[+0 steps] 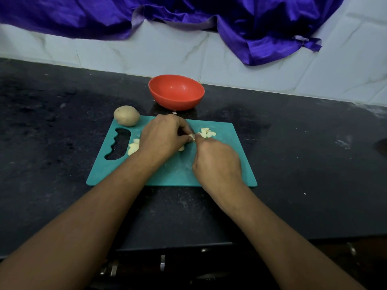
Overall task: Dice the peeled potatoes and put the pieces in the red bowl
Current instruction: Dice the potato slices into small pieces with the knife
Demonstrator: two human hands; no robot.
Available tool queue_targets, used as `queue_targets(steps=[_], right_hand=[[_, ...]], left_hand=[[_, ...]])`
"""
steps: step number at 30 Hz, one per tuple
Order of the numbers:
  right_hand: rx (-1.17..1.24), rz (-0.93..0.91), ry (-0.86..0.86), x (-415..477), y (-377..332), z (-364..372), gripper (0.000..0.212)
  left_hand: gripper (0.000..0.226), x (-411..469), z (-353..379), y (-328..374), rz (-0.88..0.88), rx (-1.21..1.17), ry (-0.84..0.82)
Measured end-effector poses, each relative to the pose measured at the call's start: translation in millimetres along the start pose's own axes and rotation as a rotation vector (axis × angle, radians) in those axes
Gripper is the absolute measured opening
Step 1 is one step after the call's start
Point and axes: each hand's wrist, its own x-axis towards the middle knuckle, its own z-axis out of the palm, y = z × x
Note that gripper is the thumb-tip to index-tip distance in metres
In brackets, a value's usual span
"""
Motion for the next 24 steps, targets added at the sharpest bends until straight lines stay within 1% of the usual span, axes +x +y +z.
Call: queue_targets(steps=[4,7,9,12,14,17,21,24], right_hand=[[-0.077,-0.017,-0.029,1,-3,-2,0.043],[-0.059,-0.03,-0.059,-4,2,-4,0.048],[0.04,-0.017,-0.064,-7,12,-6,0.046],[0.354,0.098,-0.035,-6,30,-7,0.039],[0.439,0.115,0.007,-6,32,-6,0.037],[0.406,0.088,0.036,-6,24,-5,0.039],[0.268,0.054,0.013,-2,10,-4,0.044],[0.201,0.043,0.008,-1,5,-3,0.045]], left_hand=[[0.009,1,1,-1,-0.001,-0.003,0.012],[0.011,0,0,-1,-0.004,-0.006,0.017],[0.01,-1,-1,0,-0.005,-0.016,0.013],[0.01,-1,-3,0,-0.022,-0.044,0.004],[0.009,-1,-4,-1,-0.027,-0.052,0.007],[0.008,-2,-3,-1,-0.014,-0.052,0.032],[0.006,-2,-3,-1,-0.005,-0.051,0.041],[0.009,-1,-2,-3,-0.001,-0.048,0.038]])
